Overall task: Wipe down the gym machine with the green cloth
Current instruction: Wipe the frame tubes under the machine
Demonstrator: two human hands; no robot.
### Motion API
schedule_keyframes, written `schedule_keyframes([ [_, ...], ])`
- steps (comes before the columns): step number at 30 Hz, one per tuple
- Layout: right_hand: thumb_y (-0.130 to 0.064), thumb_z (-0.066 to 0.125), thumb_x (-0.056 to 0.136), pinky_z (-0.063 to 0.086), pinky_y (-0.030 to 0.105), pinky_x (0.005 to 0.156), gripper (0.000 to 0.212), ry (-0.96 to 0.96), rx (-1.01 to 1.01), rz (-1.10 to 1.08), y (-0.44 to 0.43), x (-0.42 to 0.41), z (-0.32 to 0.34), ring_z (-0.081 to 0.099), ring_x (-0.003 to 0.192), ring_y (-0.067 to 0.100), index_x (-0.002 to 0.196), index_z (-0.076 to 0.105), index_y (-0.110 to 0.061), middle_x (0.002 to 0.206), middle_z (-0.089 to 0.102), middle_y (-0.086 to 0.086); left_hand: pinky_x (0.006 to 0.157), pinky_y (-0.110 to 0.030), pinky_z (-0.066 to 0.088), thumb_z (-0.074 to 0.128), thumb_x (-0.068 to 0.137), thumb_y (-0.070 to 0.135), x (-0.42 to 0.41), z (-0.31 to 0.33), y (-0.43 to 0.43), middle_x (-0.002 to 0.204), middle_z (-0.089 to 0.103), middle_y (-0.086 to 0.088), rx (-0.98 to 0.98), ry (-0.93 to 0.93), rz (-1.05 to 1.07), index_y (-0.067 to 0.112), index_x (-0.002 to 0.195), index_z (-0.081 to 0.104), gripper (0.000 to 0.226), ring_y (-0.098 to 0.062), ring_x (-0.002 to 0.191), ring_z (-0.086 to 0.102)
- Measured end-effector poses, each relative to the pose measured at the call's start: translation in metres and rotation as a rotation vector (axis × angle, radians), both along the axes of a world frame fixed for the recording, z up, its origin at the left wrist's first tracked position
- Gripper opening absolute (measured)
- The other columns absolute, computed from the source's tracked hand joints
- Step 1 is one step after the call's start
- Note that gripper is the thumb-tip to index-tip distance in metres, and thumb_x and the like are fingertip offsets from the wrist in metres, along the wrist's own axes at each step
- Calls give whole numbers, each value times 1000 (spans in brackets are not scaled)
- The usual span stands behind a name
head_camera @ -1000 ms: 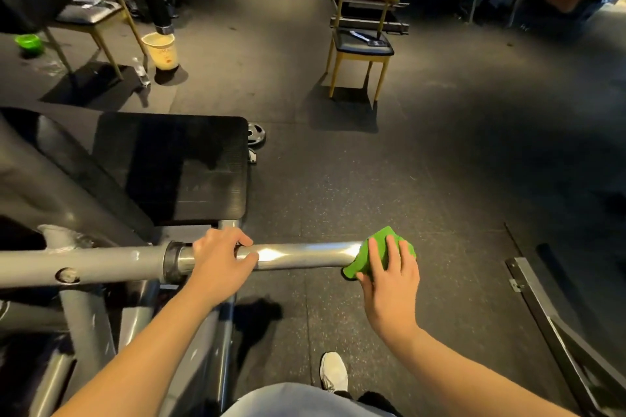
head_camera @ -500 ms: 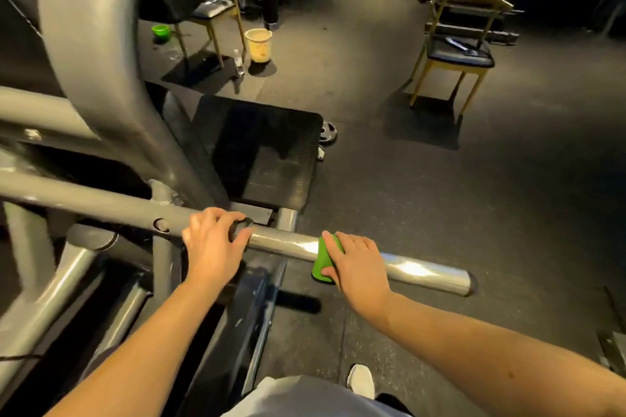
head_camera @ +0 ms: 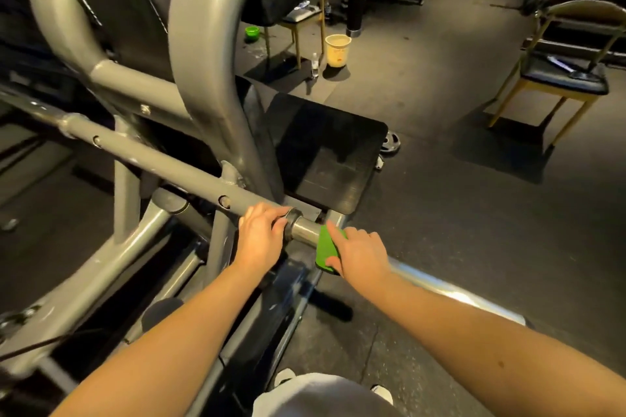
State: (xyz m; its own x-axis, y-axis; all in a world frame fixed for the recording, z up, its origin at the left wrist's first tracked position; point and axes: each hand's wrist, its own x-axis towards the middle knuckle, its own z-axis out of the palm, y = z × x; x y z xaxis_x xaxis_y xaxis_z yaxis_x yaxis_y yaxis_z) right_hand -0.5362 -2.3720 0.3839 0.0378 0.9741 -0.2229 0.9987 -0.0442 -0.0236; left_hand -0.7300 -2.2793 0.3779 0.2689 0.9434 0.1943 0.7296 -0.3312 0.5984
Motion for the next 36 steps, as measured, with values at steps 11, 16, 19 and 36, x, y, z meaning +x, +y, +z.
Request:
schedule_keyframes([
  [11, -61, 32, 104, 42, 40, 92, 77, -62, -19, 33, -24, 28, 2, 58, 117, 28, 163, 7, -19, 134, 58, 9, 90, -23, 46, 68, 96, 14, 8, 6, 2, 99, 60, 5, -263, -155, 176, 19, 98, 70, 6, -11, 93, 58],
  [16, -63, 34, 102, 43, 42, 97, 80, 23, -60, 36, 19, -1, 3, 56, 122, 31, 163, 9, -17, 135, 57, 13, 87, -23, 45, 71, 94, 10, 12, 6, 3, 96, 62, 3, -317, -222, 246, 21, 94, 70, 11, -9, 85, 59],
  [19, -64, 32, 102, 47, 42, 91, 80, 47, -46, 77, 46, -19, -2, 60, 117, 31, 162, 11, -16, 131, 60, 13, 83, -23, 46, 72, 92, 5, 15, 9, 4, 91, 60, 3, -337, -225, 285, 12, 95, 74, 8, -9, 81, 59],
  [36, -25, 55, 102, 41, 37, 77, 19, 661, 190, 53, 99, -58, 14, 64, 97, 32, 109, 69, -14, 103, 70, 8, 95, -26, 44, 71, 94, 20, -40, 1, 38, 112, 46, 6, -158, -115, 380, 14, 121, 69, 28, -17, 103, 54],
])
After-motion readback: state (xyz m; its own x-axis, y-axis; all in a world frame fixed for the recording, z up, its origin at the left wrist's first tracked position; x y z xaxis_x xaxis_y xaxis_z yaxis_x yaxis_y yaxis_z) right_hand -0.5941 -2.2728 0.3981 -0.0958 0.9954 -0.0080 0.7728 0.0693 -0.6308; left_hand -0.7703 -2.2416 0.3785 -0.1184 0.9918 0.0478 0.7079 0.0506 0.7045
